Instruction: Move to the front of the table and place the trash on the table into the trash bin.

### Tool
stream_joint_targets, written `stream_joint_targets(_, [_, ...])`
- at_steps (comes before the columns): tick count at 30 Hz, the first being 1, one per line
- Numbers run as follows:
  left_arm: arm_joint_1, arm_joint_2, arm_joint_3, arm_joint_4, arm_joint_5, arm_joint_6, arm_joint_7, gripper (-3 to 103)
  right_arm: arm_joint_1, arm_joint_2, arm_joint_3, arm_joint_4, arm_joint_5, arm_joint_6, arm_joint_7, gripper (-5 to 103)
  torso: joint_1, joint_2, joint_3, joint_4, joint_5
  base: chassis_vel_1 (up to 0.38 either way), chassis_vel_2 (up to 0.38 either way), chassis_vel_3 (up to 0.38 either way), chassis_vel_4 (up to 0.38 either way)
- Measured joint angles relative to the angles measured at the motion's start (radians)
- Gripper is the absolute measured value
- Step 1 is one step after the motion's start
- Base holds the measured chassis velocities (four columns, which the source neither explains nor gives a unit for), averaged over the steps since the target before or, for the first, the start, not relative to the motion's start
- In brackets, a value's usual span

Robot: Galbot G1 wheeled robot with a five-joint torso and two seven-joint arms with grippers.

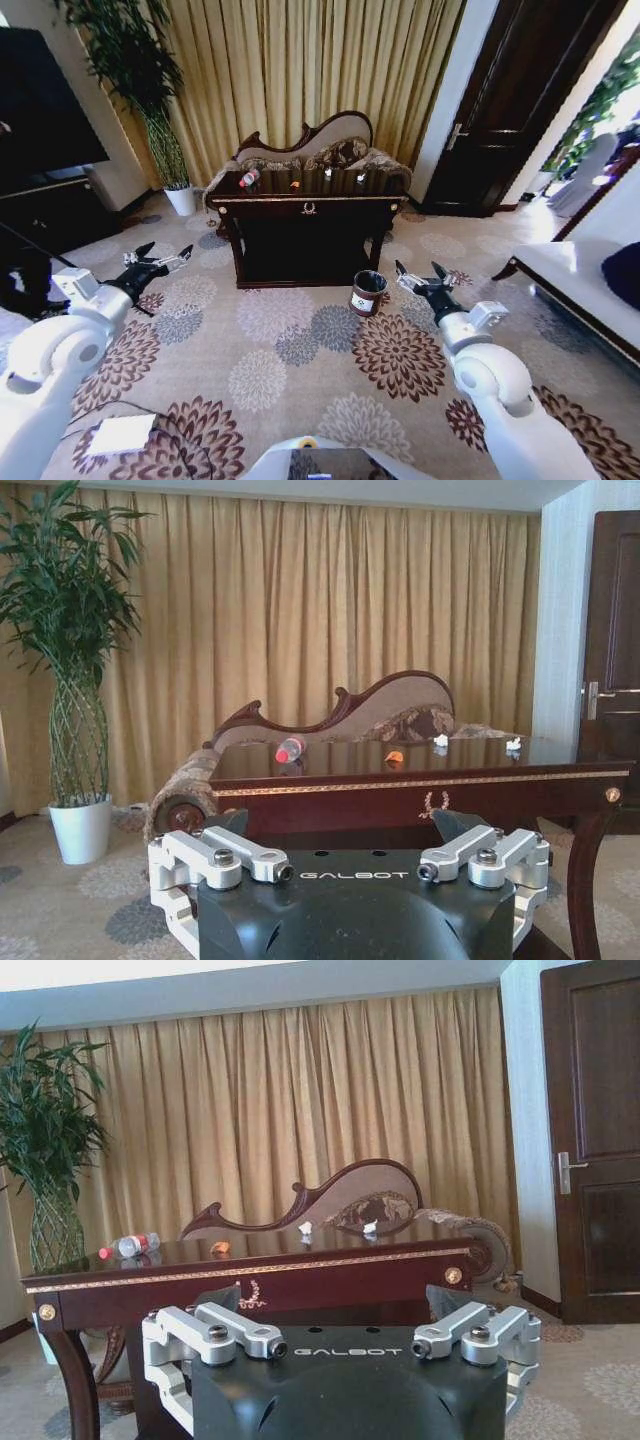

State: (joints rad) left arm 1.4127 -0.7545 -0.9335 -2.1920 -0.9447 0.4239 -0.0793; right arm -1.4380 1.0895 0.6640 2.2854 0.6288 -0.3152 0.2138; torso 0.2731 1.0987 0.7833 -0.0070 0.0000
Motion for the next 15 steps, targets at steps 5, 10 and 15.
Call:
stream_joint_targets(5, [0.005,-0.002,0.001,0.000,0.001,-0.004,0.000,100,0.000,0.003,-0.010,-0.007,-0.006,0.011,-0.006,100,0.000,0.000,0.000,0.0001,0.0001,0.000,0.000,0.000,0.000])
stream_joint_targets(10, [0.003,0.000,0.001,0.002,0.001,-0.008,0.002,100,0.000,0.006,-0.016,-0.011,-0.009,0.015,-0.008,100,0.000,0.000,0.000,0.0000,0.0000,0.000,0.000,0.000,0.000])
stream_joint_targets(15, [0.001,0.000,0.011,0.006,0.005,-0.023,0.003,100,-0.001,0.010,-0.019,-0.016,-0.016,0.019,-0.014,100,0.000,0.000,0.000,0.0000,0.0000,-0.108,0.091,0.096,-0.094])
